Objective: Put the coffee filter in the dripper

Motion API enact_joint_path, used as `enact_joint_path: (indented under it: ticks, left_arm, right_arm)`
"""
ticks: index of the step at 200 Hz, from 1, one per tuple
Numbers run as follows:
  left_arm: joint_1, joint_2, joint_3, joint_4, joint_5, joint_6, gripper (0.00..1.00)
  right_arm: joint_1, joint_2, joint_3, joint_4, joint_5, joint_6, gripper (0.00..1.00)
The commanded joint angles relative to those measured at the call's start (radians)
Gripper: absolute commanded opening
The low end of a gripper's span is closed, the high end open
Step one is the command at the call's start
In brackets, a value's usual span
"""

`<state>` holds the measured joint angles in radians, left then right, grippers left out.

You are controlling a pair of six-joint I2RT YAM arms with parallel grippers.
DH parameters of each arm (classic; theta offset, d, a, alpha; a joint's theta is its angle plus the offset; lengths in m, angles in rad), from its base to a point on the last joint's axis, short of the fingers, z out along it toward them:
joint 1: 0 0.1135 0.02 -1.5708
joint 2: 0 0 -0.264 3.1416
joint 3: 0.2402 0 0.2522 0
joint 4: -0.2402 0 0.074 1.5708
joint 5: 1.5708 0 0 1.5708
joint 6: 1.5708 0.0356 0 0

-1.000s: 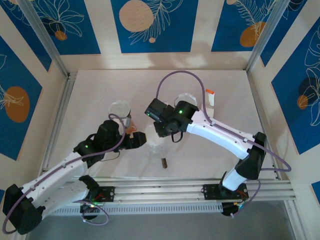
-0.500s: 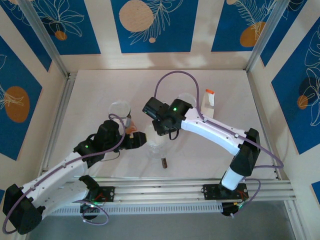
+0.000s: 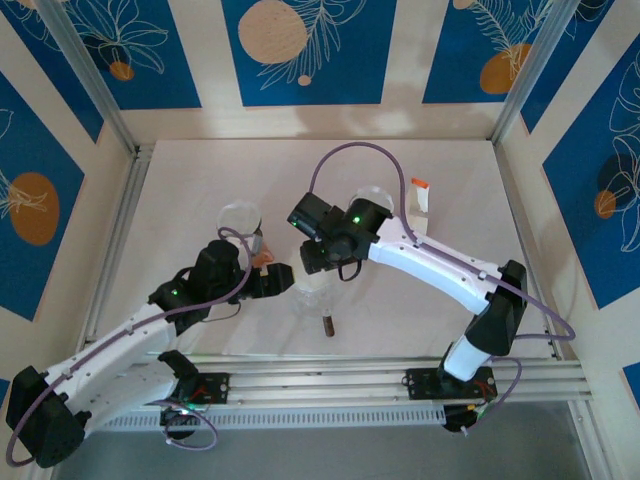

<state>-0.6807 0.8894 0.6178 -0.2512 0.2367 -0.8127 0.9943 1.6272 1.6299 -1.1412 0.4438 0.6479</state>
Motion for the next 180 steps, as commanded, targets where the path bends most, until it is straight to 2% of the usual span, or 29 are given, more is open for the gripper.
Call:
enact_joint_path:
  ticks: [1,180]
  left_arm:
    - [0.013,0.006,-0.01,0.01,0.021,-0.004,0.87]
    - [0.013,0.01,-0.015,0.013,0.019,-0.007,0.86]
  right_arm:
    - [-0.003,0.014,-0.038,0.009,-0.057,0.021,0.6]
    - [-0.015,0.115,-0.111,0.037,-0.064,0.028,0.61]
